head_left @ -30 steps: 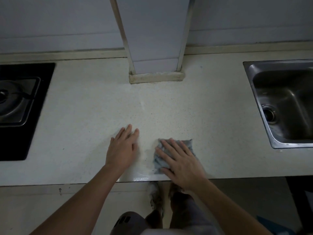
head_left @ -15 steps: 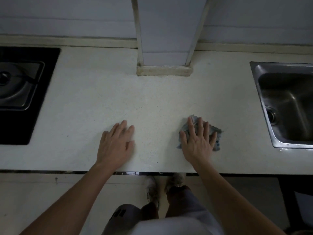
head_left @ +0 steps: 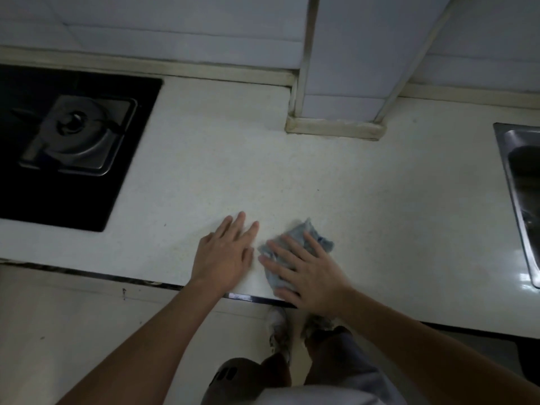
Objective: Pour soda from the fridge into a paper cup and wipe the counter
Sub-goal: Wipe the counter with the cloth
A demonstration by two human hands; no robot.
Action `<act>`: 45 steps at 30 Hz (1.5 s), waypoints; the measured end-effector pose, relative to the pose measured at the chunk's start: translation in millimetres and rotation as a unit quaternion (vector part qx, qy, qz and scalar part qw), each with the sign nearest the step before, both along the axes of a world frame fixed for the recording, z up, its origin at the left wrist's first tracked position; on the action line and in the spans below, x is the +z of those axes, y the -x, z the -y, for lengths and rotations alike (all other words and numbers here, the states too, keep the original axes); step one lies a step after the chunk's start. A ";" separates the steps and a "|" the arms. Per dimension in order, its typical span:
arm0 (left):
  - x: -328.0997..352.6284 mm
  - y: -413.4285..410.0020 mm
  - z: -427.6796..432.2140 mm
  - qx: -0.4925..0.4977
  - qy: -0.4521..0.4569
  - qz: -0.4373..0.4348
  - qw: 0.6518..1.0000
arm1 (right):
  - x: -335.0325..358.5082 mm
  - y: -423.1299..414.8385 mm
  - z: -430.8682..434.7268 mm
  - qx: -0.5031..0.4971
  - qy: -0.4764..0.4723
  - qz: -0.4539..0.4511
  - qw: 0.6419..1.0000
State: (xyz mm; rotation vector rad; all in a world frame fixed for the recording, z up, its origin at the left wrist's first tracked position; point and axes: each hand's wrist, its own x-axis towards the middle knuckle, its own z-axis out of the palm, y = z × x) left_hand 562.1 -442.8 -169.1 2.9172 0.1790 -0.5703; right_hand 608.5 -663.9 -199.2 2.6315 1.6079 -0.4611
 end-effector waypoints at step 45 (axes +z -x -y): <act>-16.1 46.3 -24.9 0.109 0.011 0.012 0.994 | -10.5 -125.0 -116.3 -0.184 -0.037 0.021 0.982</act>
